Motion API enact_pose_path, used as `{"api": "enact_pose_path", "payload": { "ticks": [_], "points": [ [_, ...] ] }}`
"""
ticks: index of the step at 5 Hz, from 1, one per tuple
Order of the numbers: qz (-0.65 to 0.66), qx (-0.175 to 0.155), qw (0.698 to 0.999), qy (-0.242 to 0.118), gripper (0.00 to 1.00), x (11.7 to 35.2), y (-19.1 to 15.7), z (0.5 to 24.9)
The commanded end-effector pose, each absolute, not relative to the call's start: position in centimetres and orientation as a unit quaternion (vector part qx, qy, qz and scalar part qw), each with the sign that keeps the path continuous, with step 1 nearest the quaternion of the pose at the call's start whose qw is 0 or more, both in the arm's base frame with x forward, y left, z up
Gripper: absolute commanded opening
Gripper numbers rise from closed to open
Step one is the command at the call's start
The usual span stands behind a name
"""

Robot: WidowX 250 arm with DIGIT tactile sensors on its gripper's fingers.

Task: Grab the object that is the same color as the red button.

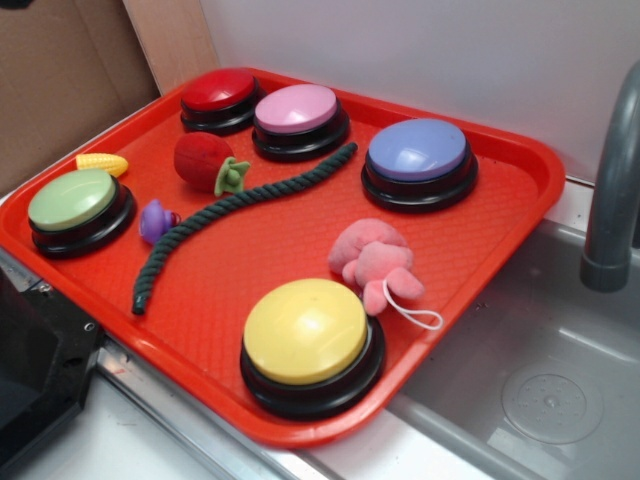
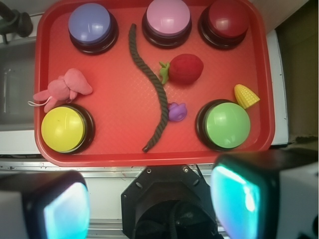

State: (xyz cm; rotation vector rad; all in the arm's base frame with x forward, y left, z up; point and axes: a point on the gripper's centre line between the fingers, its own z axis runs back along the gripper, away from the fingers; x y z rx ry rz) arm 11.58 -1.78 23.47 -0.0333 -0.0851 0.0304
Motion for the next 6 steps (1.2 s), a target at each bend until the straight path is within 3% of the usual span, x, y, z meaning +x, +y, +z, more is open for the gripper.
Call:
{"api": "enact_pose_path", "payload": {
  "ticks": [1,2,3,4,6],
  "points": [
    [0.015,-0.017,0.999,-0.043,1.0,11.6,-1.8,23.5],
    [0.061,-0.031,0.996,-0.059,1.0,13.1,-0.3,22.2],
    [0.112,-0.027,0.991,-0.065,1.0,14.5,1.1,20.5],
    [0.174,-0.021,0.98,-0.1,1.0,16.0,2.5,18.5],
    [0.254,-0.009,0.961,-0.11,1.0,18.2,4.9,14.2]
  ]
}}
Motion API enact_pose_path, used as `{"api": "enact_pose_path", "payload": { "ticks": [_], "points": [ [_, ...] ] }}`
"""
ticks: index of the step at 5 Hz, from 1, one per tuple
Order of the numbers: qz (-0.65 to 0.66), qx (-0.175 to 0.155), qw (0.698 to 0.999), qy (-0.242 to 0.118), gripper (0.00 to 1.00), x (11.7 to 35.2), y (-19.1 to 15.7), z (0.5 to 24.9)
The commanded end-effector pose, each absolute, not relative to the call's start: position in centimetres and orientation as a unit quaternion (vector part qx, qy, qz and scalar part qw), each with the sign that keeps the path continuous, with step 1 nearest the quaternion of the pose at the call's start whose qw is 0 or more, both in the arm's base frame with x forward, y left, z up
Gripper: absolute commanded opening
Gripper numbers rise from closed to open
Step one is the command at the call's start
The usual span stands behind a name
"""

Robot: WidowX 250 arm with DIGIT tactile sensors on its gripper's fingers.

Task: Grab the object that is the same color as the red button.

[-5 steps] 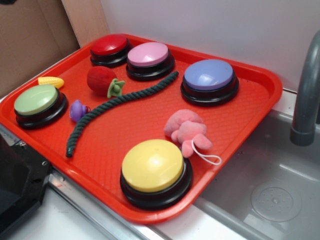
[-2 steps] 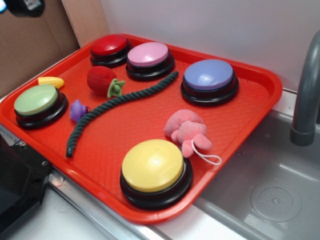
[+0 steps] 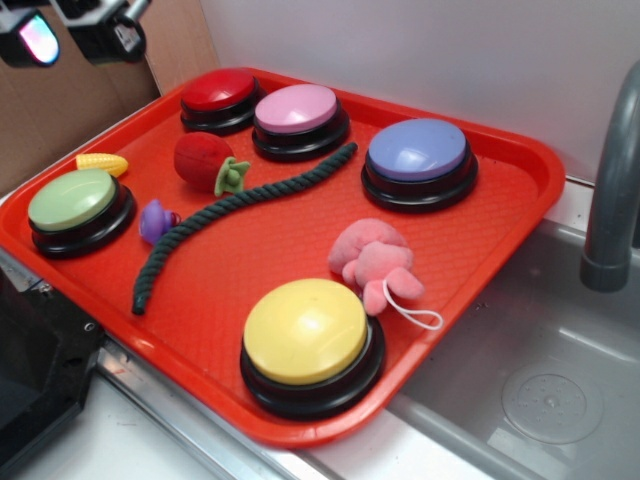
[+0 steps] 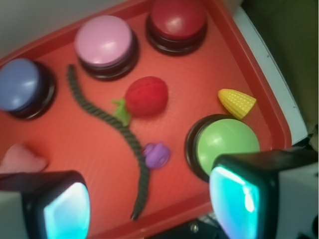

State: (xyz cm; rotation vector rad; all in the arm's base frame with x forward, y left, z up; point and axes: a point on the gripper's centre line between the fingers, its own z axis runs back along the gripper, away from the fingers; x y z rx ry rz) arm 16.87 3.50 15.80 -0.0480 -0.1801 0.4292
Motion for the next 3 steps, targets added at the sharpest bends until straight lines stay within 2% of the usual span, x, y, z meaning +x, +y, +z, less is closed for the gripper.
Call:
{"api": "enact_pose_path", "payload": {
  "ticks": [1,3],
  "points": [
    [0.257,0.006,0.957,-0.133,1.0,19.3,5.0,12.3],
    [0.298,0.023,0.936,-0.188,1.0,21.4,4.6,8.7]
  ]
}}
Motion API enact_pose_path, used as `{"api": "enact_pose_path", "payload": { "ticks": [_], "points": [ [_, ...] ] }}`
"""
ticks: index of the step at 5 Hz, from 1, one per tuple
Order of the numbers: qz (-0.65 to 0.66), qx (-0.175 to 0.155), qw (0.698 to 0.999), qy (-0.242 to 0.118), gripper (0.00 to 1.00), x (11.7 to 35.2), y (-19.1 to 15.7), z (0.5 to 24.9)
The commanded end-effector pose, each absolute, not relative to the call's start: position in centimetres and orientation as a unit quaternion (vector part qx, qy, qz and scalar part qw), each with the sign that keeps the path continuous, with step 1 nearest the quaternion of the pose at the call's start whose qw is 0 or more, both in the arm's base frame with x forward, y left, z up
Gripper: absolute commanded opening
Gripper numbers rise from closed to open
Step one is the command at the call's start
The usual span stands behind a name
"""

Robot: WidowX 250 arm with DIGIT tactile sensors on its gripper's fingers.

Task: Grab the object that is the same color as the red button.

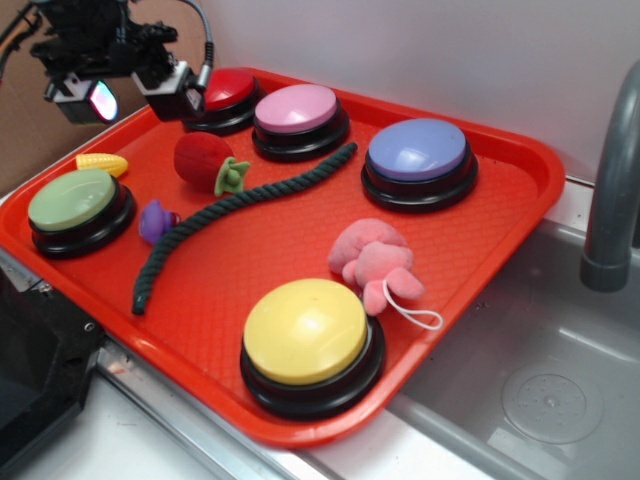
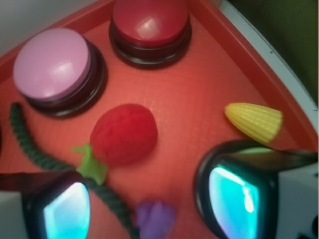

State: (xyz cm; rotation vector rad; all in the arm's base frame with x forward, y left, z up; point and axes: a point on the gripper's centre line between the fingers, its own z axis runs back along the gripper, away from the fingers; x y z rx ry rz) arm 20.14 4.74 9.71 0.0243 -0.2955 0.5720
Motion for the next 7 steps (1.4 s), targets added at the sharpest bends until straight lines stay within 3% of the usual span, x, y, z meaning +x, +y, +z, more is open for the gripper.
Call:
{"api": "enact_pose_path", "payload": {
  "ticks": [1,5,6,7],
  "points": [
    [0.307,0.009,0.93,-0.202,1.0,22.1,4.2,7.6],
    [0.34,0.009,0.919,-0.201,1.0,24.7,5.6,4.4],
    [0.343,0.01,0.917,-0.202,0.0,24.7,5.8,4.2],
    [0.339,0.009,0.919,-0.202,0.0,24.5,5.7,4.1]
  ]
}}
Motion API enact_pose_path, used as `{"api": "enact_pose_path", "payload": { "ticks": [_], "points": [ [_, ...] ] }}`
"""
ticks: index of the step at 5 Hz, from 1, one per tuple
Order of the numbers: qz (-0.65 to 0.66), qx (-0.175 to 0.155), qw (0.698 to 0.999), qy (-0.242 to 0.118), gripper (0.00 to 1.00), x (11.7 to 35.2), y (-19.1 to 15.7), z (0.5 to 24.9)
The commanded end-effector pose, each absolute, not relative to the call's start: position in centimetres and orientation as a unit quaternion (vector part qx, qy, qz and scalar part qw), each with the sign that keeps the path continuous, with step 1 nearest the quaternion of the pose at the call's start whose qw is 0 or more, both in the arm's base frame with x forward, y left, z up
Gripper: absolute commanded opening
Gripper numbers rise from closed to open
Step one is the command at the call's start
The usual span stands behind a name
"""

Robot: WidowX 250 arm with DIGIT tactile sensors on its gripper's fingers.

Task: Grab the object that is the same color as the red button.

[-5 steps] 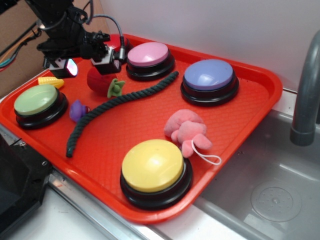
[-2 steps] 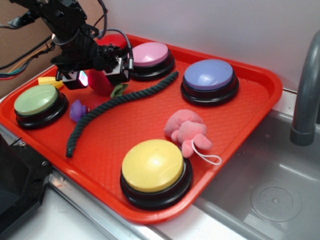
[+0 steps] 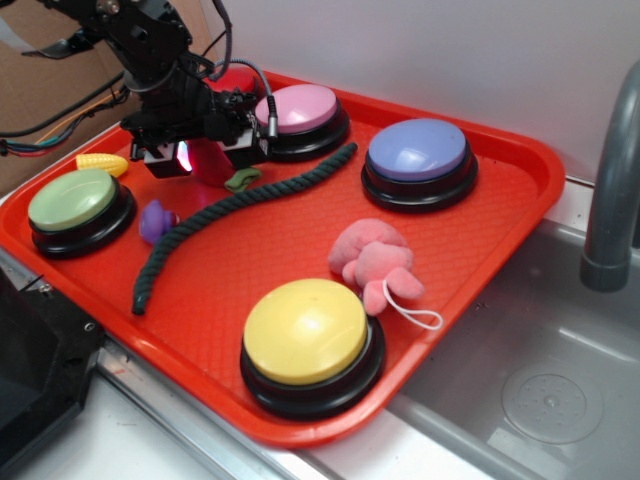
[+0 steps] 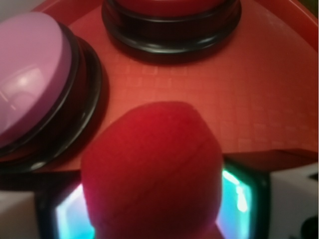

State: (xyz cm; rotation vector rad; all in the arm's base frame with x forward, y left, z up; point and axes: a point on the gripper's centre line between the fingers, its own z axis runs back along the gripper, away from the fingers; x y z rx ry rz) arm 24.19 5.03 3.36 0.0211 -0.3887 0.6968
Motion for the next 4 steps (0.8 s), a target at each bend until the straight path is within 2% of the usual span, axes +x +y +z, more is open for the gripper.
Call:
{"api": "enact_pose_path", "payload": {
  "ticks": [1,2,3,4],
  "points": [
    [0.304,0.011,0.932,-0.2,0.0,24.4,5.2,4.6],
    [0.242,-0.012,0.955,-0.171,0.0,24.0,4.6,6.8],
    [0.162,-0.044,0.976,-0.138,0.0,23.0,3.6,11.0],
    [0.127,-0.049,0.984,-0.118,0.0,21.3,2.5,14.8]
  ]
}}
